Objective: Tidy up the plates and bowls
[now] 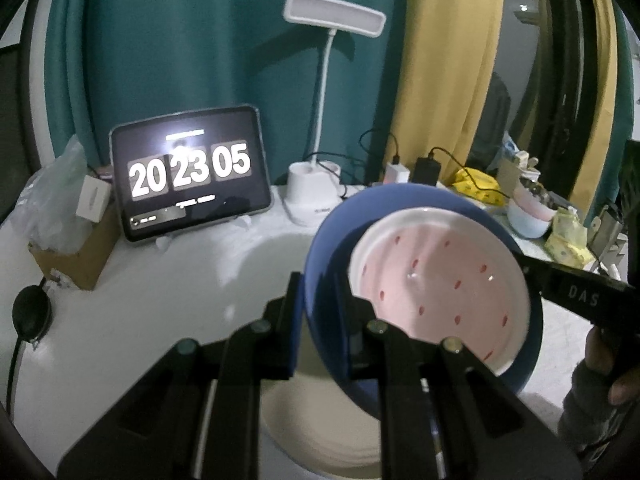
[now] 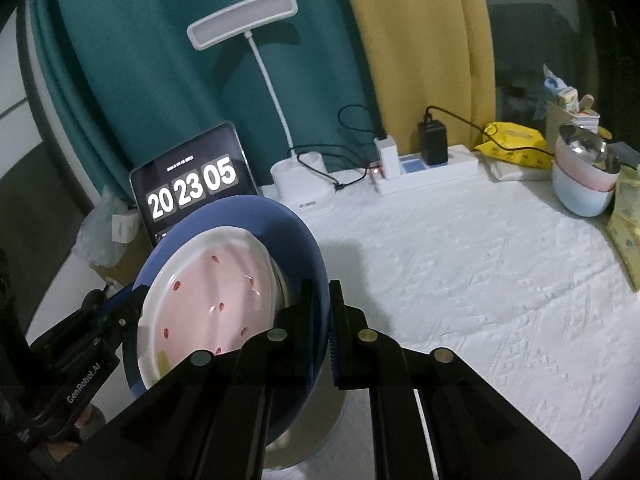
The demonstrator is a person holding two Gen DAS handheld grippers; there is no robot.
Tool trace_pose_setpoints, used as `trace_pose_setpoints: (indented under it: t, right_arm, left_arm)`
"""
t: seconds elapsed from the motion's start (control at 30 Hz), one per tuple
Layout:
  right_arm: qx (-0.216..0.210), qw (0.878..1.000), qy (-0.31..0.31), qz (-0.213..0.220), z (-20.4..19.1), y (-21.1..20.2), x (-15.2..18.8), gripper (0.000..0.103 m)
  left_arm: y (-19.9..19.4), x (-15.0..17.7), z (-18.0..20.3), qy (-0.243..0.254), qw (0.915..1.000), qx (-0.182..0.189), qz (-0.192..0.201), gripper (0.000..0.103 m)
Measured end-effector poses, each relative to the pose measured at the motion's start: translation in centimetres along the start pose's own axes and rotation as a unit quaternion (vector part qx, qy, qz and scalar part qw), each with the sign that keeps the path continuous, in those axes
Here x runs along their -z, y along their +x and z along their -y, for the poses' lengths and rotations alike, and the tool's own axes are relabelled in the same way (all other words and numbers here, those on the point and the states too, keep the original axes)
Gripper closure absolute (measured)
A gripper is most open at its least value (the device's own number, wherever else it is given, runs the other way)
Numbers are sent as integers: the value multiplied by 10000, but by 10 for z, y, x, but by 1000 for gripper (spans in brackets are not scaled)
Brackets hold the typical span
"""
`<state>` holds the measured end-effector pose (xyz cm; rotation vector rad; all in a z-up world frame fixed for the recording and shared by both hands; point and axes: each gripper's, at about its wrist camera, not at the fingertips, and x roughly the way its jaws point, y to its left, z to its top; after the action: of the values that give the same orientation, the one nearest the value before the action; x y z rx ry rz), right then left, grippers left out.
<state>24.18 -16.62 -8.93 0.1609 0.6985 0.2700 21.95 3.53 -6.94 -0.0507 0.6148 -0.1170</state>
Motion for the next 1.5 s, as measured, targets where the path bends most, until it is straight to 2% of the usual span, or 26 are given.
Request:
trace_pose_setpoints:
  t: [0.43, 0.63, 0.73, 1.4, 1.5]
  right_arm:
    - [-62, 9991, 85, -422, -3, 33, 12, 94]
    - [-56, 9984, 158, -546, 2, 39, 14, 94]
    - [-40, 9982, 168, -576, 3, 41, 14, 94]
    - [157, 9978, 15, -640, 7, 42, 15, 92]
    - [154, 9978, -18, -640, 9, 41, 15, 92]
  left_arm:
    - [21, 7, -12, -27, 9993, -153, -328, 89]
    - [27, 6, -8, 86, 9993, -215, -305, 89]
    - [29, 7, -3, 250, 9987, -297, -323, 89]
    - [28, 9, 2, 363, 9983, -243, -379, 88]
    - [27, 10, 4, 503, 9976, -329, -330, 85]
